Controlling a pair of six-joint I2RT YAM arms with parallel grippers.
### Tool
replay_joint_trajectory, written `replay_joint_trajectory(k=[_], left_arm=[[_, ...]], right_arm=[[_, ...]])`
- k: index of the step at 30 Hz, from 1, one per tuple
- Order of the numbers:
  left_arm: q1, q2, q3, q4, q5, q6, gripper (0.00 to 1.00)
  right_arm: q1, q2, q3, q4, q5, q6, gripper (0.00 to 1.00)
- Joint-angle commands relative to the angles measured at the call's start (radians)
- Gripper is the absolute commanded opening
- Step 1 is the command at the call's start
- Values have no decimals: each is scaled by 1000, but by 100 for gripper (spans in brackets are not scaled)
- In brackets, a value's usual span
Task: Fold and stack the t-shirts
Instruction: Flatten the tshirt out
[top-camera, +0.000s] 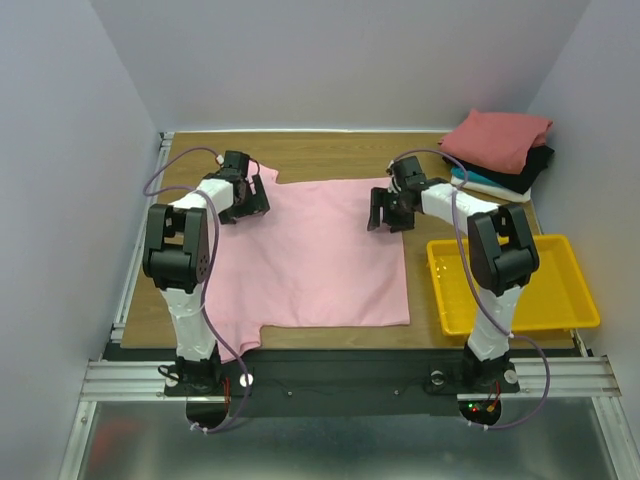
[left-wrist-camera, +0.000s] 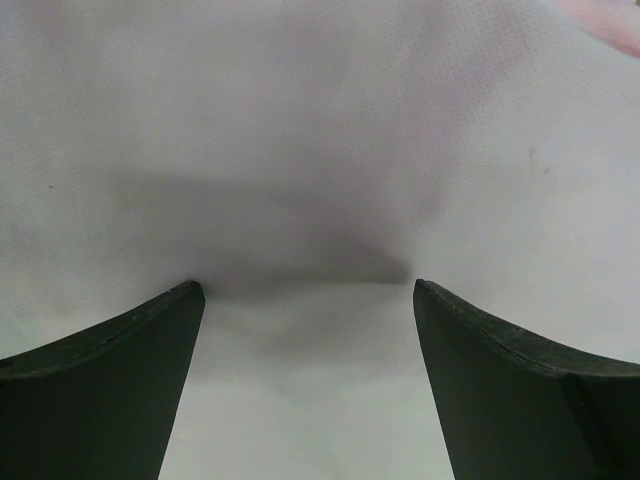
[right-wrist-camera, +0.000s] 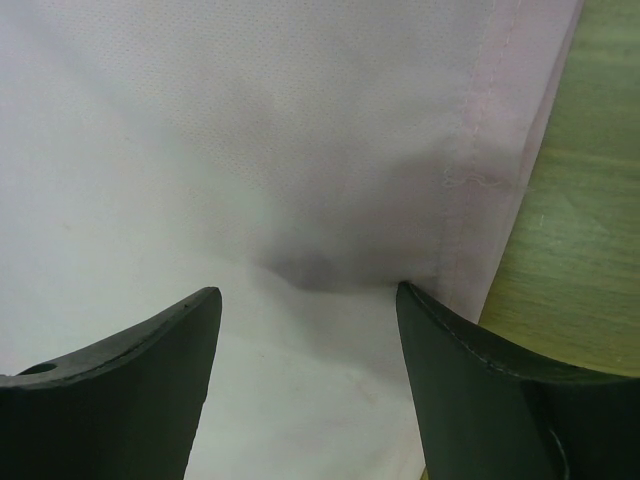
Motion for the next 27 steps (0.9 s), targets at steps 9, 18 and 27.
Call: replay_joint_trajectory(k=[9,18,27], left_arm=[[5,221,279,-41,58,7,98],[5,382,564,-87,109,21,99],[11,529,838,-149,120,33,99]], right_arm=[[-4,208,203,-51,210,11,77],[-38,356,444,-122,278,54,79],[-76,463,634,-177,261,39,80]])
